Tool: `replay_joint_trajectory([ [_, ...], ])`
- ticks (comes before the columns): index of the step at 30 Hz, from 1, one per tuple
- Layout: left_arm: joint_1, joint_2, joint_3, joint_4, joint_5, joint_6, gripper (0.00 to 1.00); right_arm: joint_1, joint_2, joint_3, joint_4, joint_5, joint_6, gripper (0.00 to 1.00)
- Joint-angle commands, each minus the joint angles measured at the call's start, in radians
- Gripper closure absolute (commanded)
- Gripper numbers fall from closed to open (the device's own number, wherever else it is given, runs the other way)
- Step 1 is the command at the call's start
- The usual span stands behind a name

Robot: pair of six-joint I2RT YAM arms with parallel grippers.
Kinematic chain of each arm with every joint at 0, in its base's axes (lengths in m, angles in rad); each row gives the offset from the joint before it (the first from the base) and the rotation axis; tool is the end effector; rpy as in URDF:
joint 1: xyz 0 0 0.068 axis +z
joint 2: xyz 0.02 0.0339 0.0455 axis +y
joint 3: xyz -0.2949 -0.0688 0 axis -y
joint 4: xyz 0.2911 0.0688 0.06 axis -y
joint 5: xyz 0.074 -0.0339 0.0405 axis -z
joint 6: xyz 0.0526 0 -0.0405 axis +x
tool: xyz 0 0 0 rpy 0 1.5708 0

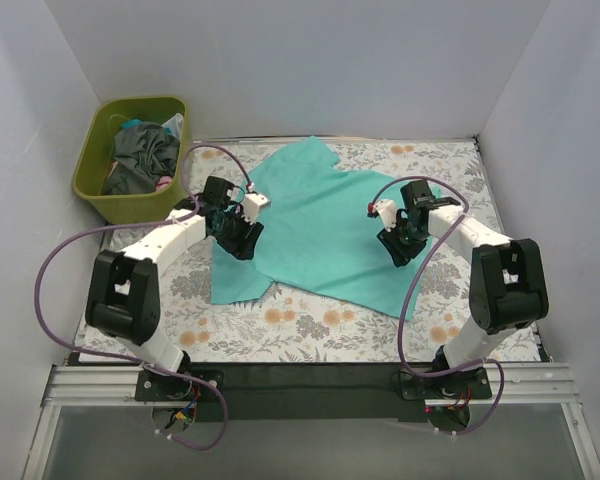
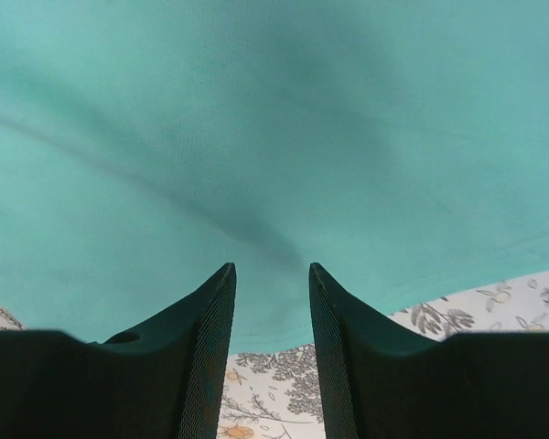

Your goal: Fold and stack the t-shirts

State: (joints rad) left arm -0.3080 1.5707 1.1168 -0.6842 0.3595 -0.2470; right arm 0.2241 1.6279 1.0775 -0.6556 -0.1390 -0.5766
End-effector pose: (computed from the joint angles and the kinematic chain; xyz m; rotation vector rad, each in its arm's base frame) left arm 0.3370 -0.1266 0.2228 0.1938 2.7480 -0.6468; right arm 0.3507 0.0874 0.1890 -1.1071 2.5252 0.0998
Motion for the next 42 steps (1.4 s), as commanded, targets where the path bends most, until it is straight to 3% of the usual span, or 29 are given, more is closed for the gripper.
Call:
replay_joint_trajectory([
  [1,0.012,0.075,-0.018,0.144,-0.086,-0.034,0.55,0.000,0.047,-0.017,-0.022,-0.013,0.034,0.62],
  [5,0.015,0.103,-0.067,0.152,-0.125,-0.020,0.59,0.000,0.055,-0.073,-0.018,0.013,0.021,0.63],
  [9,0.014,0.002,-0.195,0.097,-0.096,0.043,0.62,-0.022,0.107,-0.093,0.039,0.093,-0.002,0.62],
  [15,-0.058,-0.155,-0.325,-0.104,0.016,0.031,0.64,-0.037,0.187,0.054,0.034,0.060,-0.023,0.56],
  [20,-0.085,-0.228,-0.237,-0.137,0.107,-0.067,0.58,-0.037,0.087,0.068,-0.021,0.026,-0.060,0.50],
  [25,-0.054,-0.115,0.030,0.047,0.047,-0.155,0.57,-0.040,-0.095,0.009,-0.058,-0.020,-0.036,0.47],
  [28,-0.026,0.061,0.194,0.101,-0.013,-0.170,0.56,-0.037,-0.135,-0.056,-0.084,-0.043,-0.014,0.48],
  [32,0.017,0.219,0.296,0.132,-0.039,-0.184,0.57,-0.037,-0.122,-0.139,-0.079,-0.042,-0.008,0.59],
  [38,0.041,0.282,0.207,0.218,-0.132,-0.124,0.58,-0.035,-0.023,-0.214,-0.036,-0.021,-0.005,0.69],
  [42,0.044,0.253,0.070,0.222,-0.157,-0.081,0.60,-0.037,-0.039,-0.289,-0.047,0.051,-0.055,0.73],
])
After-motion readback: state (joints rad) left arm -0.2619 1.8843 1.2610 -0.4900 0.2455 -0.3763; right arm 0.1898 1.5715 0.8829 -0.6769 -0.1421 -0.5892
